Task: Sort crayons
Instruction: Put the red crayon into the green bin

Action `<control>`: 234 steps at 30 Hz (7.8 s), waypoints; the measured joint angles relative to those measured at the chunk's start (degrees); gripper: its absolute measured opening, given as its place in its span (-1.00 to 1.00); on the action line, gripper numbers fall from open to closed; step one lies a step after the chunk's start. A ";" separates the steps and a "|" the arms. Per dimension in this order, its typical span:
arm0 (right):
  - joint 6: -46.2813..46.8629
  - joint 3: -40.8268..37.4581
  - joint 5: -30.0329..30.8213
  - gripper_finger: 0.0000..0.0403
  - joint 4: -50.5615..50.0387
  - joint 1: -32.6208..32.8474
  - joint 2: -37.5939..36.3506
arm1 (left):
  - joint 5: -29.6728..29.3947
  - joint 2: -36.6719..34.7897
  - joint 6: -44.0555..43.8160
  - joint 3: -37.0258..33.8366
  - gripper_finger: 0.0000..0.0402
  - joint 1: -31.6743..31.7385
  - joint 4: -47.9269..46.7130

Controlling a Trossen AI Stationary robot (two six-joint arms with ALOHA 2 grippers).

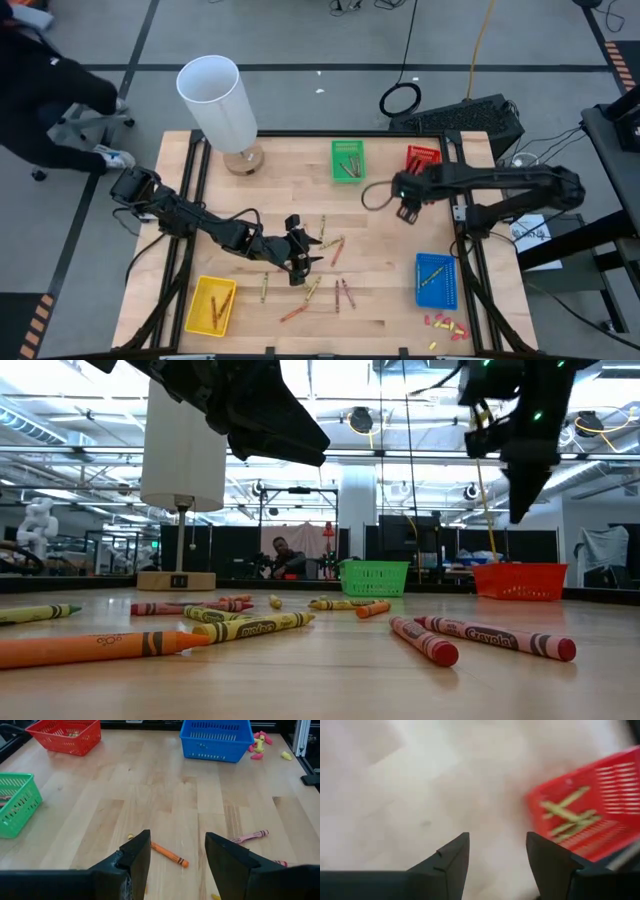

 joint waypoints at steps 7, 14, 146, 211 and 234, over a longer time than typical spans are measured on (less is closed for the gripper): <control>7.54 -0.02 -3.95 -0.17 3.70 13.79 1.06 | 0.28 0.00 -0.02 0.00 -0.07 -0.96 -0.03; 8.39 -0.02 2.39 -0.18 18.67 26.22 3.98 | 0.21 0.00 -1.40 0.00 -0.07 -3.18 -2.22; -3.85 -0.04 6.85 -0.18 56.60 39.26 27.11 | -14.73 -0.22 -31.45 -3.67 -0.96 -13.11 -28.20; -5.36 -0.04 9.77 -0.18 56.58 39.26 26.39 | -18.13 -11.96 16.60 -3.58 -0.96 -12.79 -5.18; -10.12 -0.02 19.11 -0.18 59.72 40.79 22.25 | -17.73 -11.96 9.09 -3.58 -0.96 -10.81 -4.21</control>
